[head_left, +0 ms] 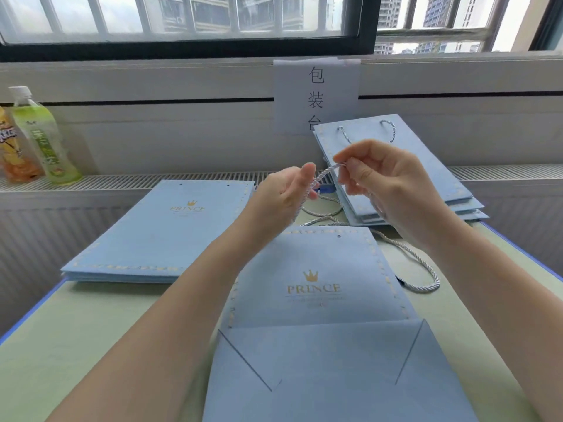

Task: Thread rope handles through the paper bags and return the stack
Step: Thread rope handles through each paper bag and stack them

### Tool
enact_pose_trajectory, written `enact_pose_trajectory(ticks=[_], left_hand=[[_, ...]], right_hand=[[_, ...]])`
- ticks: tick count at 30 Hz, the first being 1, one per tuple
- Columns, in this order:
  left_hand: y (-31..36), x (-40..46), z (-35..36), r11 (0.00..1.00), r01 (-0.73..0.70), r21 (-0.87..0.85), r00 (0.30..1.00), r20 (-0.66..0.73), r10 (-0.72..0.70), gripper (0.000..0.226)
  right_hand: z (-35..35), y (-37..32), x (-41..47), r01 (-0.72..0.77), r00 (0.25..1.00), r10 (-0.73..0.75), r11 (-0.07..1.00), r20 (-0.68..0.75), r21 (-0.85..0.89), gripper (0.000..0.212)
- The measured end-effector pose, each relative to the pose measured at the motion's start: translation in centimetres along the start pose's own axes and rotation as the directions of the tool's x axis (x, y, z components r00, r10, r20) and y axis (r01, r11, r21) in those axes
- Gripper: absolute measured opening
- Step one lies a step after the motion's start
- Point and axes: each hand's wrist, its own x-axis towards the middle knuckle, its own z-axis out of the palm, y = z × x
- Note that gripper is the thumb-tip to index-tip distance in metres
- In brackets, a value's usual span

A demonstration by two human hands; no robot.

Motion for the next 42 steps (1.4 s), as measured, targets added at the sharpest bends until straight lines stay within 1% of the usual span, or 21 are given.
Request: enact_pose_trajectory(ticks=[1, 2, 3, 5, 8, 11, 13, 15, 17, 18, 20, 21, 23, 25, 27, 29, 31, 34, 37, 40, 42], left_hand=[[0.5, -0.2, 0.3, 0.989, -0.038, -0.140, 0.997, 0.062, 0.047, 0.038], [0.6, -0.4, 0.6, 0.979, -0.072, -0.189, 0.991, 0.101, 0.092, 0.033], [0.5, -0.4, 1.0, 0.978, -0.103, -0.184, 0.985, 0.121, 0.126, 0.029], [-0.3, -0.4, 1.6, 0.982, -0.126, -0.142, 0.985, 0.100, 0.141, 0.032], [-1.1, -0.2, 1.2, 0.976, -0.121, -0.183, 0.992, -0.056, 0.113, 0.035], [-1.0, 0.1, 0.3, 0.960, -0.154, -0.233, 0.963, -0.252, 0.093, 0.037], [-0.8, 0.1, 0.1, 0.955, -0.170, -0.243, 0.945, -0.315, 0.088, 0.038], [-0.8, 0.1, 0.0, 0.949, -0.131, -0.287, 0.956, -0.290, 0.044, 0.040], [-0.7, 0.1, -0.1, 0.923, -0.046, -0.381, 0.989, -0.150, -0.013, 0.040], [-0.6, 0.0, 0.0, 0.918, 0.003, -0.396, 0.998, -0.058, -0.028, 0.039], [-0.7, -0.2, 0.5, 0.948, 0.074, -0.310, 0.996, 0.076, -0.053, 0.040], [-0.9, -0.3, 1.0, 0.973, 0.083, -0.215, 0.993, 0.095, -0.064, 0.039], [-1.6, -0.4, 2.0, 0.999, 0.042, 0.017, 0.996, 0.084, -0.043, 0.026], [-2.6, -0.4, 2.6, 0.986, 0.012, 0.169, 0.993, 0.110, -0.031, 0.016], [-3.3, -0.4, 3.0, 0.961, 0.019, 0.277, 0.987, 0.149, -0.063, 0.021], [-3.5, -0.6, 3.2, 0.919, 0.010, 0.394, 0.984, 0.158, -0.079, 0.030], [-3.5, -0.6, 3.4, 0.894, 0.010, 0.449, 0.981, 0.170, -0.097, 0.036], [-3.4, -0.5, 3.3, 0.879, 0.017, 0.477, 0.981, 0.161, -0.106, 0.039], [-2.8, -0.6, 2.9, 0.873, 0.003, 0.489, 0.993, 0.099, -0.059, 0.042], [-1.8, -0.8, 2.6, 0.809, -0.004, 0.588, 0.999, 0.038, -0.023, 0.048], [-1.5, -0.8, 2.5, 0.789, 0.022, 0.614, 1.000, 0.003, -0.030, 0.049]], right_hand=[[0.2, 0.1, 0.0, -0.001, 1.000, 0.001, 0.999, 0.008, -0.042, 0.018], [0.4, 0.3, -0.1, 0.000, 1.000, 0.001, 0.996, 0.012, -0.084, 0.018], [0.4, 0.5, -0.1, 0.000, 1.000, 0.001, 0.992, 0.010, -0.129, 0.017], [0.4, 1.2, 0.0, -0.015, 1.000, 0.017, 0.962, 0.007, -0.271, 0.014], [0.2, 2.2, -0.1, -0.054, 0.992, 0.107, 0.838, 0.067, -0.542, 0.015], [0.2, 2.6, -0.5, -0.052, 0.955, 0.260, 0.623, 0.144, -0.780, 0.020], [0.3, 2.7, -0.7, -0.015, 0.944, 0.291, 0.509, 0.155, -0.861, 0.020], [0.2, 2.7, -0.8, 0.014, 0.960, 0.240, 0.469, 0.143, -0.883, 0.021], [-0.1, 2.8, -0.6, -0.010, 0.985, 0.156, 0.463, 0.071, -0.886, 0.020], [-0.2, 2.8, -0.4, -0.028, 0.995, 0.099, 0.485, 0.023, -0.874, 0.018], [-0.6, 3.0, -0.1, -0.026, 0.998, -0.039, 0.536, -0.055, -0.844, 0.011], [-0.7, 3.1, 0.0, -0.014, 0.992, -0.096, 0.551, -0.080, -0.834, 0.009], [-0.8, 3.1, 0.0, 0.009, 0.982, -0.158, 0.570, -0.099, -0.821, 0.010], [-0.9, 3.3, 0.0, 0.015, 0.984, -0.156, 0.561, -0.088, -0.828, 0.017], [-0.9, 3.5, 0.0, 0.034, 0.993, -0.112, 0.526, -0.029, -0.850, 0.029], [-0.8, 3.8, -0.1, 0.054, 0.998, -0.052, 0.510, 0.032, -0.859, 0.035], [-0.8, 4.1, -0.1, 0.046, 0.998, 0.009, 0.506, 0.059, -0.861, 0.035], [-0.9, 4.2, 0.1, 0.010, 0.997, 0.067, 0.498, 0.050, -0.867, 0.030], [-1.0, 3.8, 0.2, -0.010, 0.996, 0.078, 0.508, 0.034, -0.862, 0.027], [-0.7, 3.1, 0.1, -0.010, 0.997, 0.075, 0.540, 0.036, -0.841, 0.020], [-0.5, 2.7, 0.0, 0.000, 0.996, 0.071, 0.549, 0.047, -0.836, 0.017]])
